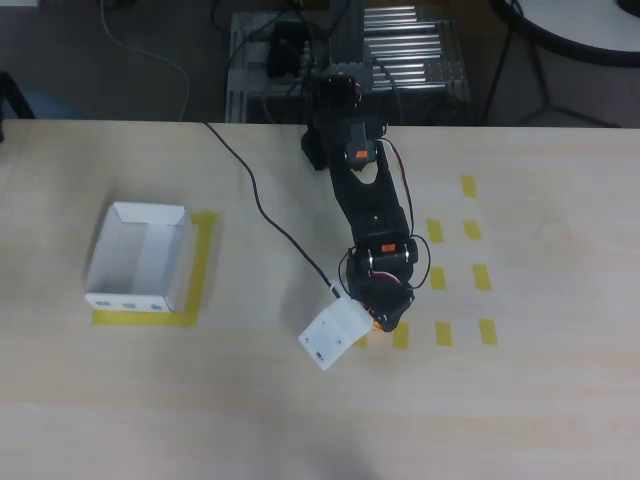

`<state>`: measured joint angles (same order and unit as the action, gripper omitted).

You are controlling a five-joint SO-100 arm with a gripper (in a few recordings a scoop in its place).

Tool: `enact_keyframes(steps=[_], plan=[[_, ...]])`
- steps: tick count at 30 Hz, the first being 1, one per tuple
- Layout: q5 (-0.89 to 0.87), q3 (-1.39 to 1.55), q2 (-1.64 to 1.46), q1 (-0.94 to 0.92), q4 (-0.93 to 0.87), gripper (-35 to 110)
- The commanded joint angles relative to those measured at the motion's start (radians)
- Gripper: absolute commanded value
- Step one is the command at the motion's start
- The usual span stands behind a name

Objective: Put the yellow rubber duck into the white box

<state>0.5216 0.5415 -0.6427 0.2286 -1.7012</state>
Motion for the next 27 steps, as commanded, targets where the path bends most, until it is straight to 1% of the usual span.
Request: enact_keyframes(steps=[1,3,6,9,11,12,15,17,20,21,25,27], plan=[[-0.081,-0.138,-0.199,-0.055,-0.017,0],[-0.129,-0.152,-0.357,-0.107,-0.017,0],[-0.172,-0.199,-0.624,-0.233,-0.008,0],[-0.204,-0.169,-0.877,-0.423,0.037,0],[-0.21,-0.069,-1.012,-0.575,0.089,0],[-0.212,0.026,-1.086,-0.65,0.156,0],[-0.296,0.382,-1.292,-0.879,0.454,0],[-0.33,0.588,-1.37,-1.012,0.638,0],[-0.385,0.785,-1.358,-1.152,0.884,0],[-0.385,0.804,-1.315,-1.183,0.928,0],[-0.371,0.669,-1.019,-1.241,0.994,0],[-0.334,0.589,-0.873,-1.243,1.02,0]])
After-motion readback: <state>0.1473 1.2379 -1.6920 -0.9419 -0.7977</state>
